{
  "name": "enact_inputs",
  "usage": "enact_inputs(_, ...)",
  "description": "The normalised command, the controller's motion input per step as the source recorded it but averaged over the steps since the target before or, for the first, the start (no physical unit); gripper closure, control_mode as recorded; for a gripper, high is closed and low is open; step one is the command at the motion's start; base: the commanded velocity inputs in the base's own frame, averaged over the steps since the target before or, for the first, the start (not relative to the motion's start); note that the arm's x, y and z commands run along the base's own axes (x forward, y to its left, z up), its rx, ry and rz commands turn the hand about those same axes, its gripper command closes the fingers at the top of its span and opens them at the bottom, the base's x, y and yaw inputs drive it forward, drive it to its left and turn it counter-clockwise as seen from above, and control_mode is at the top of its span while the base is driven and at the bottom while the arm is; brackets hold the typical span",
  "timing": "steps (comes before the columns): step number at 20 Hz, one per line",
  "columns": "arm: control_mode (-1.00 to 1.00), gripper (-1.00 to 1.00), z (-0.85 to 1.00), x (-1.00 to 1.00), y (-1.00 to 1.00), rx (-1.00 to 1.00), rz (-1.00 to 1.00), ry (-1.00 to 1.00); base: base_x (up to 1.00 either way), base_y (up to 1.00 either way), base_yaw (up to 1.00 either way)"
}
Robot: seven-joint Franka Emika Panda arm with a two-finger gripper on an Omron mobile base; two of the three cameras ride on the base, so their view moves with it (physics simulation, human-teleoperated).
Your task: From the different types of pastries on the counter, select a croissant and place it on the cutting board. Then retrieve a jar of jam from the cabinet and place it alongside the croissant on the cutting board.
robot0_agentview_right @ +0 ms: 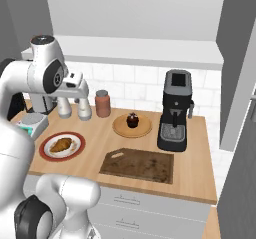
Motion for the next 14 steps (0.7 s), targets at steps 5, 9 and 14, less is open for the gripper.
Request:
enact_inputs(5, -1.0, -1.0, 0.52, 0.27, -0.01, 0.3, 0.0, 0.0, 0.0, 0.0, 0.0)
enact_inputs(9, -1.0, -1.0, 0.59, 0.24, 0.03, 0.26, 0.01, 0.0, 0.0, 0.0, 0.0)
enact_inputs(14, -1.0, -1.0, 0.73, 0.3, 0.03, 0.17, 0.14, -0.02, 0.0, 0.0, 0.0)
